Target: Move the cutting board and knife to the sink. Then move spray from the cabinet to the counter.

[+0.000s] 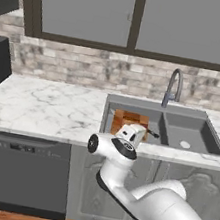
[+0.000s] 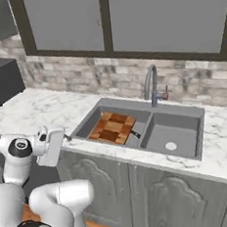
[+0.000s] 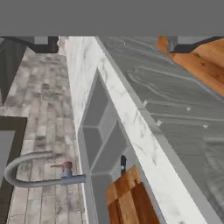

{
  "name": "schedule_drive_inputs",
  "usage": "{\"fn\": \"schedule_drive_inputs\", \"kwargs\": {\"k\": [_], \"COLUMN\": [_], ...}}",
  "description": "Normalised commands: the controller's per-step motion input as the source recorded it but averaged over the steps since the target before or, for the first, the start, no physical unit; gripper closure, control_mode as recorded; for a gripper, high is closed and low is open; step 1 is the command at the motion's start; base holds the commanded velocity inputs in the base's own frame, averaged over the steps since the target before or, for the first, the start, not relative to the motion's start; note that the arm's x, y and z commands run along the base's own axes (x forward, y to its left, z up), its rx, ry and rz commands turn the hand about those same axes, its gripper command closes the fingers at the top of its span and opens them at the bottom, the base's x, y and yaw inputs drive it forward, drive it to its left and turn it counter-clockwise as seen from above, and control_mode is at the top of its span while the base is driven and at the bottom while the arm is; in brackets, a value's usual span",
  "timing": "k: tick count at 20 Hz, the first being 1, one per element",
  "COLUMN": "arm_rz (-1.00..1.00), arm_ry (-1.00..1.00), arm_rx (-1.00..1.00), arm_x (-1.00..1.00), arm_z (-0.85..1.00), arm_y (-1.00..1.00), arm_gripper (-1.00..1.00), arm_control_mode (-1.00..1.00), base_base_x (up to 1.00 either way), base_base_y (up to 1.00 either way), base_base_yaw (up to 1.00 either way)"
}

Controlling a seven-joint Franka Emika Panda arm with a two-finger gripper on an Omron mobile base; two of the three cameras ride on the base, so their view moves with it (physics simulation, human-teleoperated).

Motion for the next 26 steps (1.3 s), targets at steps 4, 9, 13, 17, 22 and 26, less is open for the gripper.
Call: {"fn": "schedule_drive_inputs", "kwargs": {"k": [4,9,13,17,22,26], "arm_rz": [0.00,0.00,0.00,0.00,0.00,0.00], "arm_ry": [0.00,0.00,0.00,0.00,0.00,0.00], "arm_rx": [0.00,0.00,0.00,0.00,0.00,0.00], "arm_x": [0.00,0.00,0.00,0.00,0.00,0.00], "arm_z": [0.00,0.00,0.00,0.00,0.00,0.00], "arm_y": [0.00,0.00,0.00,0.00,0.00,0.00], "arm_gripper": [-1.00,-1.00,-1.00,-1.00,-1.00,-1.00], "arm_control_mode": [1.00,1.00,1.00,1.00,1.00,1.00], "base_base_x": [-0.49,-0.02,0.00,0.00,0.00,0.00], "base_base_y": [-0.08,-0.31,-0.17,-0.14,0.00,0.00], "base_base_yaw": [-0.52,-0.69,-0.86,-0.89,-0.94,-0.99]}}
